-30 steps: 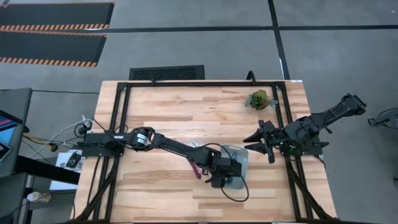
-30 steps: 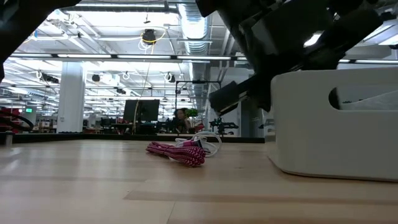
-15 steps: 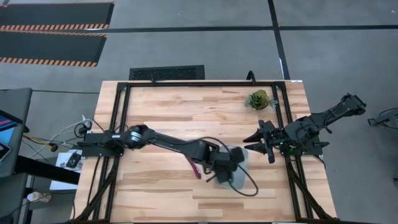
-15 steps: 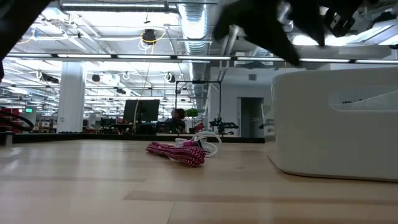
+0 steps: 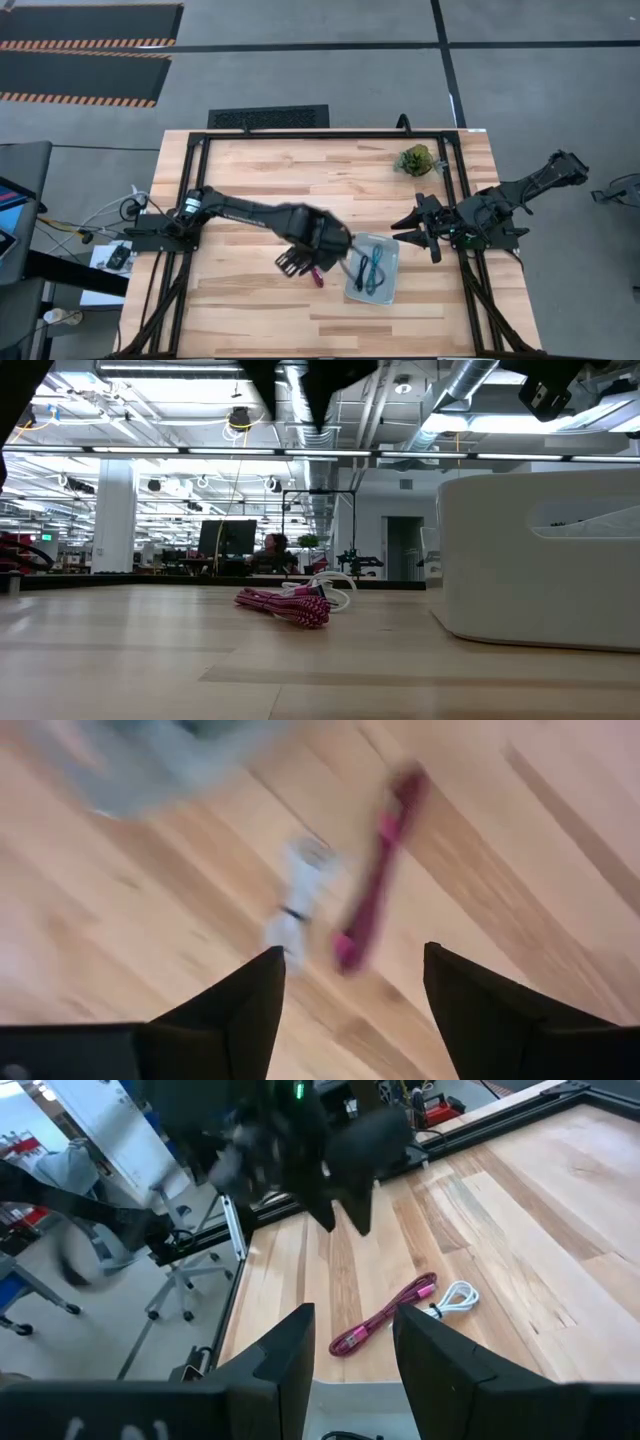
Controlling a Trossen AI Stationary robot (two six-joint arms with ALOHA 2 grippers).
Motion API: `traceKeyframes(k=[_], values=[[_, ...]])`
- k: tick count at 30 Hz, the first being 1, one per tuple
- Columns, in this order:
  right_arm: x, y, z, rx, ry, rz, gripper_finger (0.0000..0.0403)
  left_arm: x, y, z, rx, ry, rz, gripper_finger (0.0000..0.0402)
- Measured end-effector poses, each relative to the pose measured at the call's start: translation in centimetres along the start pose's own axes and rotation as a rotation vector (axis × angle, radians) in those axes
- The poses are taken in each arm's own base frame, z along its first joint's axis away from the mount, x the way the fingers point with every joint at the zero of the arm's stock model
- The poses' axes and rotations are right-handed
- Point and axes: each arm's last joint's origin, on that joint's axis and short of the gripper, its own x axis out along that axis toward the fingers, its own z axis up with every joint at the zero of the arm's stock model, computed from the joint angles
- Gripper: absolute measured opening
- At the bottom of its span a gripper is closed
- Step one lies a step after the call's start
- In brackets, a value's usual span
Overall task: Pick and place USB-C Cables
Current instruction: Put the pink charger cable into the gray bin
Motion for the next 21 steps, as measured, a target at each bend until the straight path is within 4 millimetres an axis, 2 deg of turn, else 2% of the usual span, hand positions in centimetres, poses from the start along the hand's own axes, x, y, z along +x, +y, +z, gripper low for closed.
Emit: traceKeyframes(k=[5,9,16,21], values=[[0.0,0.0,0.0,-0.002,0.004,0.001,0.0161,3.6,-1.8,0.0,0.012,0.048,-0.074,0.0222],[0.0,0.0,-0.1,-0.004,0.009,-0.002,0.0161,6.6,-3.1,-0.5,0.031,0.035,-0.031,0.0222],[0.0,-0.1,-0.3,-0.011,0.028,-0.013,0.0161,9.1,-4.6,-3.0,-0.019,-0.102,0.114,0.0222],[0.0,-0.2,-0.3,-0.010,0.027,-0.015,0.0161,11.1,-4.8,-4.5,-0.030,-0.200,0.211,0.0222]])
